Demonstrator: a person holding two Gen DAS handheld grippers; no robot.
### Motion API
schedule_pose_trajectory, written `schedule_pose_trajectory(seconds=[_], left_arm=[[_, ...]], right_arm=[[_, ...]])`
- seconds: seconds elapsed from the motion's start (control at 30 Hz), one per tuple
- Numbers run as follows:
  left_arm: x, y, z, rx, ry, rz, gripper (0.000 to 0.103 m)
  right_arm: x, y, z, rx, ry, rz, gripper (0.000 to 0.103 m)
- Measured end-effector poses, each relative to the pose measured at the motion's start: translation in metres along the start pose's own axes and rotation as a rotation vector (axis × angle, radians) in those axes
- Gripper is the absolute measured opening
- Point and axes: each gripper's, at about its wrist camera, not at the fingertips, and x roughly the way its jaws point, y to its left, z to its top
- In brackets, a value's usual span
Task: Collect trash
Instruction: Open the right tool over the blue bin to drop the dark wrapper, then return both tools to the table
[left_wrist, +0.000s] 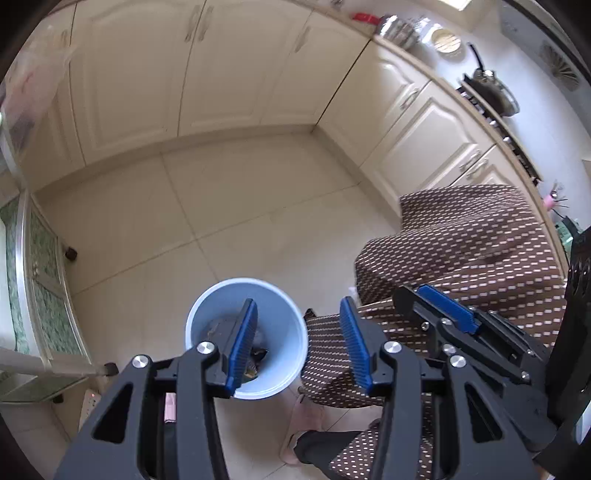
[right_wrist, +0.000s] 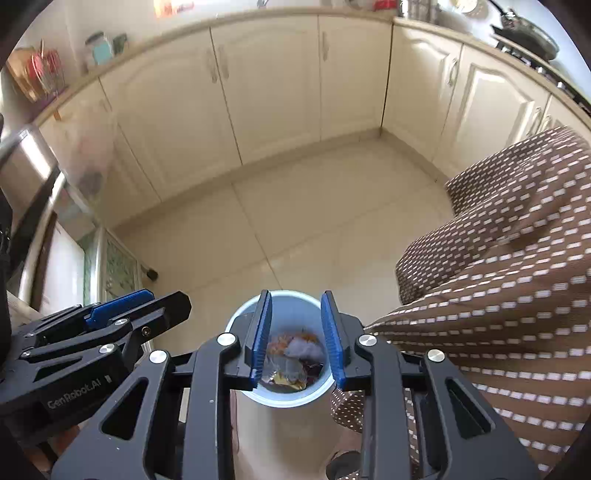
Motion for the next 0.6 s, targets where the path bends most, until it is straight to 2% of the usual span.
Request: schedule_pose_trajectory(seconds=[0.17,0.3,0.43,0.6], left_arm=[[-0.038,-0.035,0.002,0.057,-0.051,-0.044,0.046],[-0.074,-0.078,0.000,0.129,-0.119,-0.080,0.050],[-0.101,-0.140,-0.006,0.233,-0.160,-0.154,0.052],[-0.108,-0.233,-0.024,0.383,-0.156,-0.240,0.053]], right_arm=[[-0.066,-0.016,0.006,0.025,-0.106,-0.006,0.030],[-0.132,-0.043,0.004,0.055,-0.212,-0.047,0.034],[-0.187,-0.080,-0.009,0.103,-0.294,-0.098,0.038],[-0.246,-0.149,-0.039,0.192,-0.372,-0.202,0.043]])
